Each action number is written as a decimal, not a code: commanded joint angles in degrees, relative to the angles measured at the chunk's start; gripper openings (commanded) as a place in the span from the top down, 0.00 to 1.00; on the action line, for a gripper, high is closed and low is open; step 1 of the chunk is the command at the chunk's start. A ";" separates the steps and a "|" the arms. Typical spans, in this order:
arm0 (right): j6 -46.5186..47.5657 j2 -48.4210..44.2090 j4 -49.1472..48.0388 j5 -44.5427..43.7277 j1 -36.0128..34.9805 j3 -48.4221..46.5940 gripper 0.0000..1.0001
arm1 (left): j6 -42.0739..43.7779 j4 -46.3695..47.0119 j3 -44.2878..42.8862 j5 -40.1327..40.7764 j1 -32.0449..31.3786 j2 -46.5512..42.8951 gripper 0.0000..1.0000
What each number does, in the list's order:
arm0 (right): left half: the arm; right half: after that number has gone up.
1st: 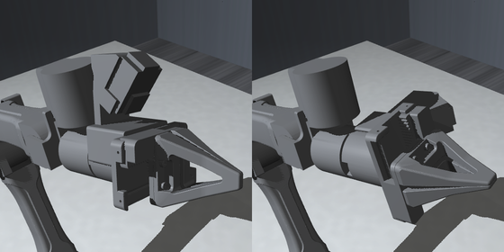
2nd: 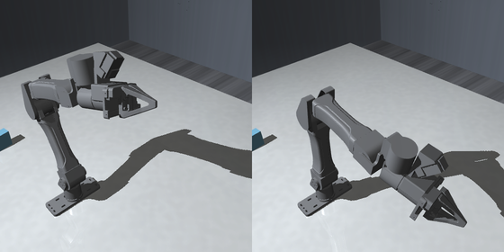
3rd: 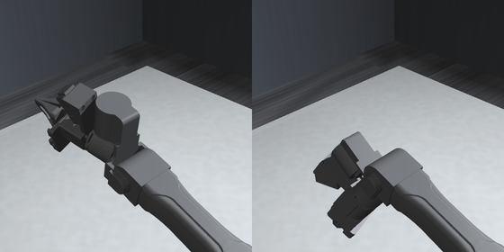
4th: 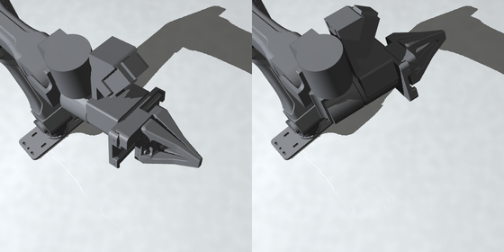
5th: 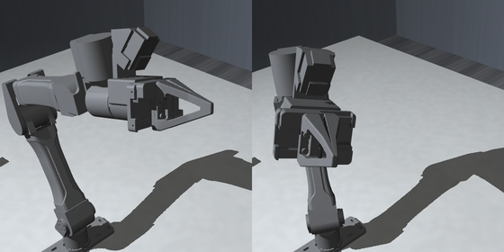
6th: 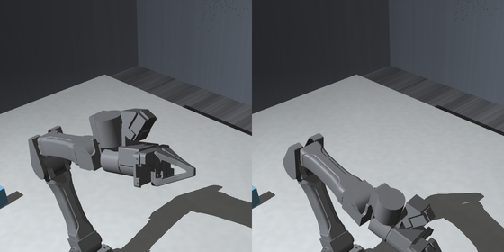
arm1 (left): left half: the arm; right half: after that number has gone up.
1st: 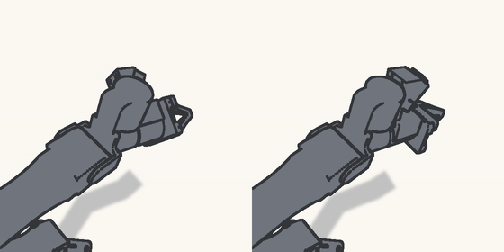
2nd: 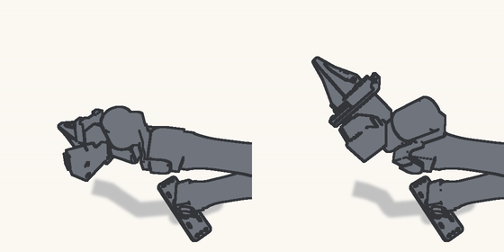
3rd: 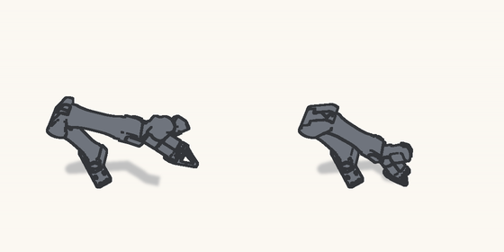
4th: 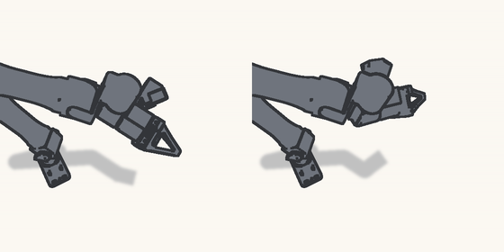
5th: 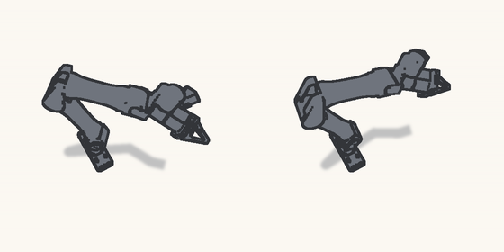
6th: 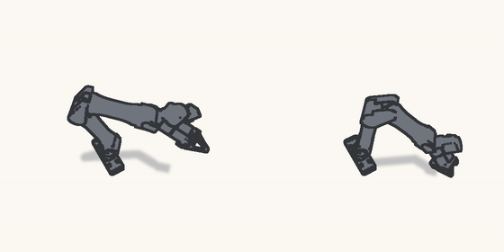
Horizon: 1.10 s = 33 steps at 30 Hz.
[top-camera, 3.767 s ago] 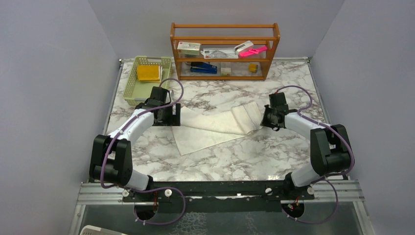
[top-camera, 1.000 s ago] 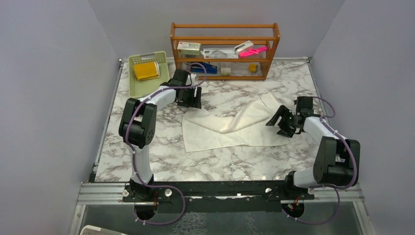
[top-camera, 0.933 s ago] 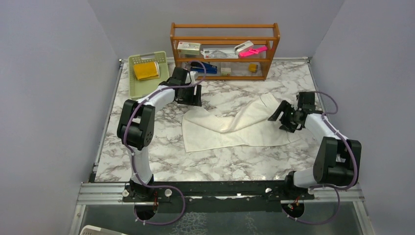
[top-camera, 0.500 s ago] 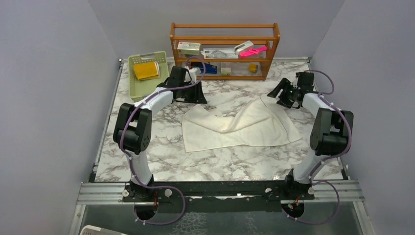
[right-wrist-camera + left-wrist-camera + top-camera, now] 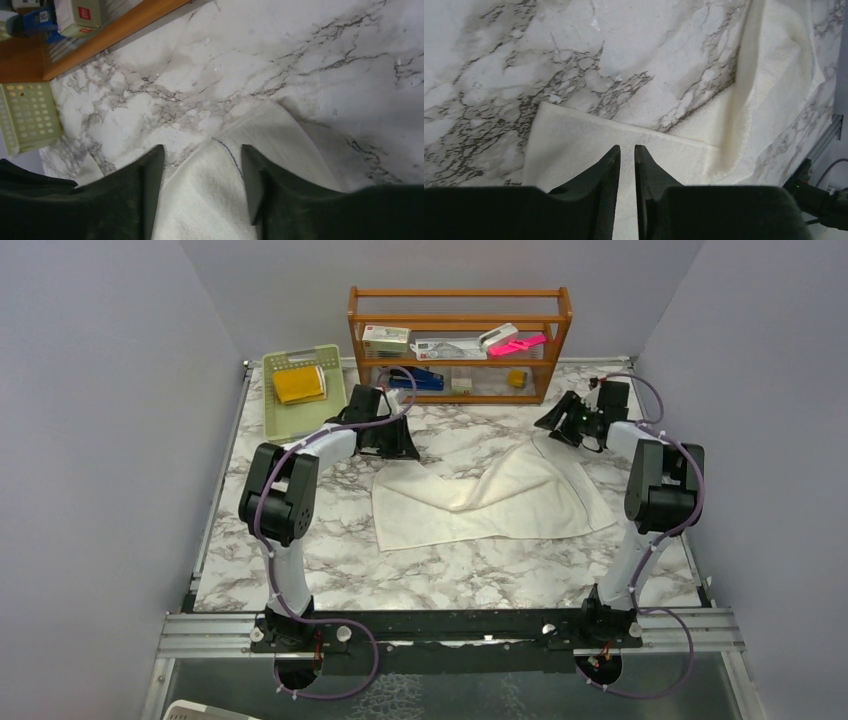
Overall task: Roll the towels
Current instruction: Flatten out the towel at the center of the board.
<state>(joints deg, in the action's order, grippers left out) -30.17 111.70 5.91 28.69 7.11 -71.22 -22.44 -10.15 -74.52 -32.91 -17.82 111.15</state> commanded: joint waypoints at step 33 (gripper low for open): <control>-8.71 4.86 -1.13 -20.78 9.15 -0.43 0.99 | 1.16 -7.87 -22.40 27.51 10.08 19.88 1.00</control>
<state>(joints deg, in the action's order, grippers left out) -38.50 114.28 3.14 12.84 16.01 -68.12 -24.05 -14.24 -91.90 -10.55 -8.27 125.91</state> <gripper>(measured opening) 0.009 0.010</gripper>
